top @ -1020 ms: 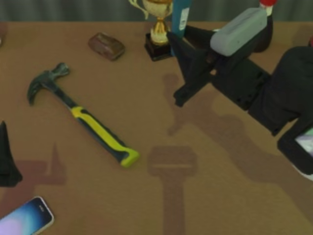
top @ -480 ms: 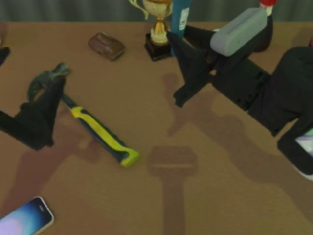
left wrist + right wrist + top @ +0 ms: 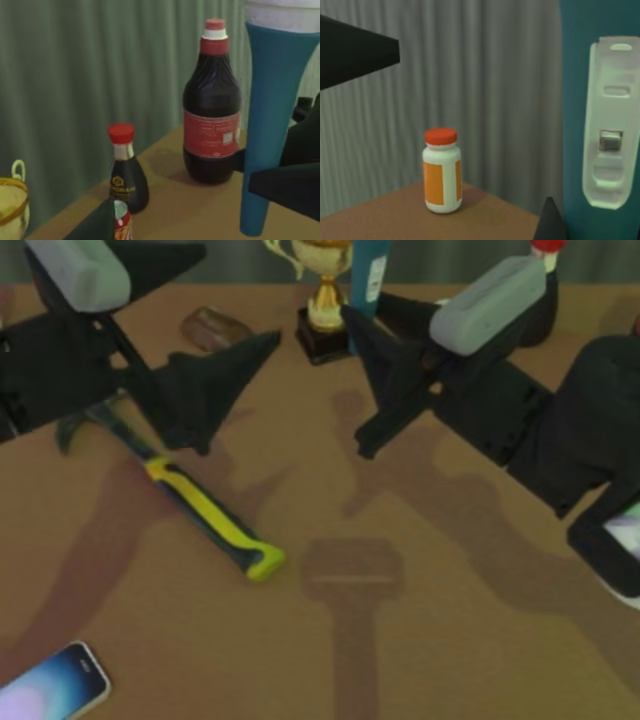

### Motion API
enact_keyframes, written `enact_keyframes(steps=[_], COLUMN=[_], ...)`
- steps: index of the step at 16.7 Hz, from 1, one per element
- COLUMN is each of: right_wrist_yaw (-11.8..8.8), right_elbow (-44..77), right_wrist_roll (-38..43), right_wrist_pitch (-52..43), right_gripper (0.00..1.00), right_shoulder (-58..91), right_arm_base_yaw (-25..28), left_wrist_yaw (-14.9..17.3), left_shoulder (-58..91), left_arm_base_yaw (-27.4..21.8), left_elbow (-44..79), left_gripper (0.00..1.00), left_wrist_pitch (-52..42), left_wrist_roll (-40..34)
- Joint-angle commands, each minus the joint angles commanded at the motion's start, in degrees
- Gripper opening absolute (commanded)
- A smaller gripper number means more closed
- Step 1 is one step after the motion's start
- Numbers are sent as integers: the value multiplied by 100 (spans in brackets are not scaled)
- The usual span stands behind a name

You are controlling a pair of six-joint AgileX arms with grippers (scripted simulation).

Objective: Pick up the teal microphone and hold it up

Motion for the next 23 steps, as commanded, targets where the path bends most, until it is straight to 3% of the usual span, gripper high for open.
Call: enact_keyframes(steps=[3, 9, 18, 23], right_wrist_yaw=[0, 0, 0, 0], right_elbow=[0, 0, 0, 0], right_wrist_roll=[0, 0, 0, 0], right_wrist_pitch=[0, 0, 0, 0], right_gripper=[0, 0, 0, 0], right_shoulder=[0, 0, 0, 0], right_arm_base_yaw=[0, 0, 0, 0], left_wrist_yaw=[232, 178, -859, -921], left_shoulder=[373, 457, 2188, 2273], left_arm_base_yaw=[-100, -141, -1229, -1292], left_elbow=[218, 281, 1635, 1707], left_gripper=[100, 100, 100, 100], left_wrist_pitch=[123, 142, 563, 582], left_wrist_roll=[31, 26, -18, -21])
